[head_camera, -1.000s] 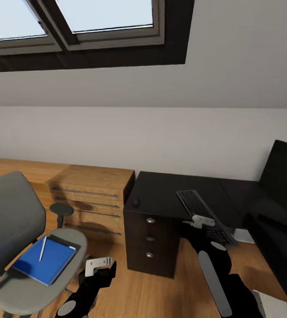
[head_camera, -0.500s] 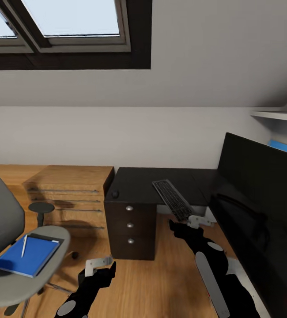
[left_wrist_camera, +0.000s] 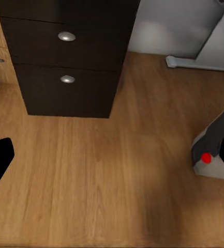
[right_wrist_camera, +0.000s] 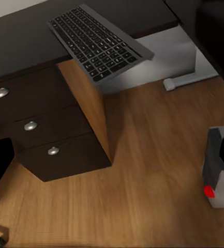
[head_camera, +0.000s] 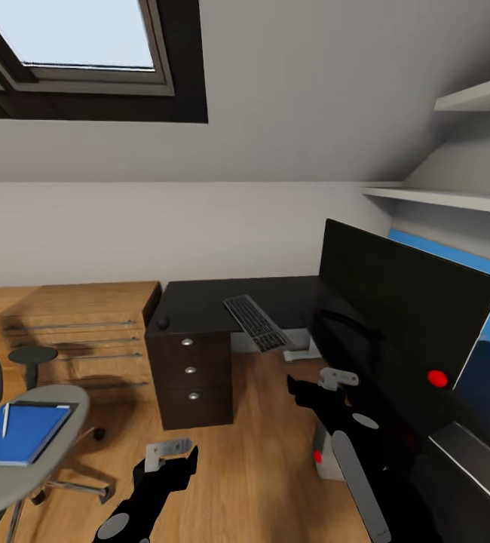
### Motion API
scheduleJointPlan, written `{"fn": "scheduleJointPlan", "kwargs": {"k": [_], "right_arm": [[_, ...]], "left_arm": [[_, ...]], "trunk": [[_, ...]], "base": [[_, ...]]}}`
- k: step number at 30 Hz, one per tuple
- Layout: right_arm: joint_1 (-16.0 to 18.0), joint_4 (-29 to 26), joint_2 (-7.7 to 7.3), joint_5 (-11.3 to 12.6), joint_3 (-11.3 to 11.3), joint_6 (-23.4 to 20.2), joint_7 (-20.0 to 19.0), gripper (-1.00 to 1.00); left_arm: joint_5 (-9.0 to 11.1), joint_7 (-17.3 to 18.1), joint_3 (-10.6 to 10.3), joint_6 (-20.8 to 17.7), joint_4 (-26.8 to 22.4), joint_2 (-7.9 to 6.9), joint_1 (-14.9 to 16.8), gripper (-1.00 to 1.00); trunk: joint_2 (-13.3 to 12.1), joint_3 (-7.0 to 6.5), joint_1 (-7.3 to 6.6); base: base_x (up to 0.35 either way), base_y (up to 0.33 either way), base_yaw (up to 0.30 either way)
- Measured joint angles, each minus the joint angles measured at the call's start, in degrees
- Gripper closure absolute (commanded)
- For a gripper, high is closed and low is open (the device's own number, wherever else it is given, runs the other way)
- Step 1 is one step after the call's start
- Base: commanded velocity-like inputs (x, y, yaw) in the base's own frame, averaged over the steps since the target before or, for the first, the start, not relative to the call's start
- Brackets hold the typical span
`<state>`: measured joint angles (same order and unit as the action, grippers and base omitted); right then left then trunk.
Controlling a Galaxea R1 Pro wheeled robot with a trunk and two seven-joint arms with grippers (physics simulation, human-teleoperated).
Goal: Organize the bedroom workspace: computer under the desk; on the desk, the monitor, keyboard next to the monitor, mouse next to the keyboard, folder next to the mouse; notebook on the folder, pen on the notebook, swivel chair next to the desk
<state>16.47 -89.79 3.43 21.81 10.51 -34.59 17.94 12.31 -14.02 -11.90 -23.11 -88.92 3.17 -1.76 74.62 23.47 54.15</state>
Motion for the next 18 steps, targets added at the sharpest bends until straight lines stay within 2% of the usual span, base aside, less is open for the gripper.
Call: {"fn": "scheduleJointPlan", "kwargs": {"k": [6,18], "right_arm": [[0.01,0.01,0.0,0.0,0.13,0.0,0.08,-1.0],[0.01,0.03,-0.02,-0.13,0.78,-0.02,0.18,-1.0]], "left_arm": [[0.0,0.0,0.01,0.0,-0.01,0.0,-0.01,-1.0],[0.02,0.0,0.28,0.0,0.02,-0.04,-0.01,-1.0]], "trunk": [[0.0,0.0,0.0],[0.0,0.0,0.0]], "base": [[-0.336,0.0,-0.104],[-0.336,-0.003,-0.01]]}}
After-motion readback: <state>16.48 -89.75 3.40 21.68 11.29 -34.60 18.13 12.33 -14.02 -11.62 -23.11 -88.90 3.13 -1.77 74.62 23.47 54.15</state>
